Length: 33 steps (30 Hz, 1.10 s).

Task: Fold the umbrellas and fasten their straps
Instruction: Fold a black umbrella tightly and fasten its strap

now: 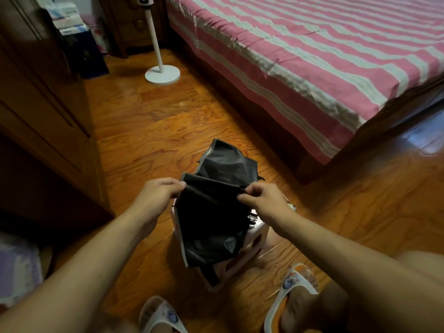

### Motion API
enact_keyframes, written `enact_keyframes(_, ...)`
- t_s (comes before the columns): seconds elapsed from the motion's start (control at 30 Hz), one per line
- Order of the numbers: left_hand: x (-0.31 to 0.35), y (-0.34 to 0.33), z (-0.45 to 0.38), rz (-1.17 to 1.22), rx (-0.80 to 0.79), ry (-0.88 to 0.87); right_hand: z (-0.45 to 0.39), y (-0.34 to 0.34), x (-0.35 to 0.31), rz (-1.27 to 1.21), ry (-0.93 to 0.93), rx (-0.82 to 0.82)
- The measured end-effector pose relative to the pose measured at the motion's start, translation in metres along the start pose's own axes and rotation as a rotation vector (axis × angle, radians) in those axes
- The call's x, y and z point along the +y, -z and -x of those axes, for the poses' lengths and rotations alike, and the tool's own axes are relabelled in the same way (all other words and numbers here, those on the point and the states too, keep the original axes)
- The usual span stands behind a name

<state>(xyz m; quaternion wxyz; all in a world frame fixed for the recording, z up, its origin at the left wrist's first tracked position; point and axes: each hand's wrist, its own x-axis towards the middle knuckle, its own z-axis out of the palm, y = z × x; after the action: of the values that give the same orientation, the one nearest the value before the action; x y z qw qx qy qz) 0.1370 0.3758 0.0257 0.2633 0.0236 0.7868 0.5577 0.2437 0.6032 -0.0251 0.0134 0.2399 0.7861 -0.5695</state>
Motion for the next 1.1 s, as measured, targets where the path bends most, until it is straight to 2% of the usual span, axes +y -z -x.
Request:
enact_keyframes(0.07,0.001,0.001,-0.001,0.011,0.011,-0.035,0.001,0.004,0.003,0.021,0.032,0.035)
enact_keyframes(0.13,0.002,0.000,-0.002,0.028,-0.045,-0.044,0.005,0.008,0.005,0.025,0.072,0.020)
enact_keyframes(0.27,0.004,-0.003,-0.003,0.125,-0.087,0.008,0.016,0.012,0.008,-0.050,0.105,0.071)
enact_keyframes(0.37,0.007,-0.001,-0.001,0.148,-0.197,-0.012,0.023,0.011,0.008,0.105,0.202,0.072)
enact_keyframes(0.43,0.007,0.001,0.001,-0.009,-0.233,-0.062,0.023,0.009,0.008,0.258,0.292,0.065)
enact_keyframes(0.53,0.004,0.005,0.003,-0.199,-0.160,-0.111,0.021,0.009,0.010,0.431,0.414,0.133)
enact_keyframes(0.67,-0.001,0.008,0.010,-0.250,-0.125,-0.193,0.026,0.008,0.016,0.578,0.631,0.215)
enact_keyframes(0.83,-0.011,0.009,0.011,-0.329,0.013,-0.308,0.029,0.006,0.024,0.696,0.662,0.169)
enact_keyframes(1.0,-0.014,0.010,0.007,-0.275,0.012,-0.345,0.018,0.017,0.023,0.837,0.849,0.366)
enact_keyframes(1.1,-0.023,0.011,0.007,-0.248,-0.045,-0.284,0.028,0.027,0.031,0.958,0.908,0.359)
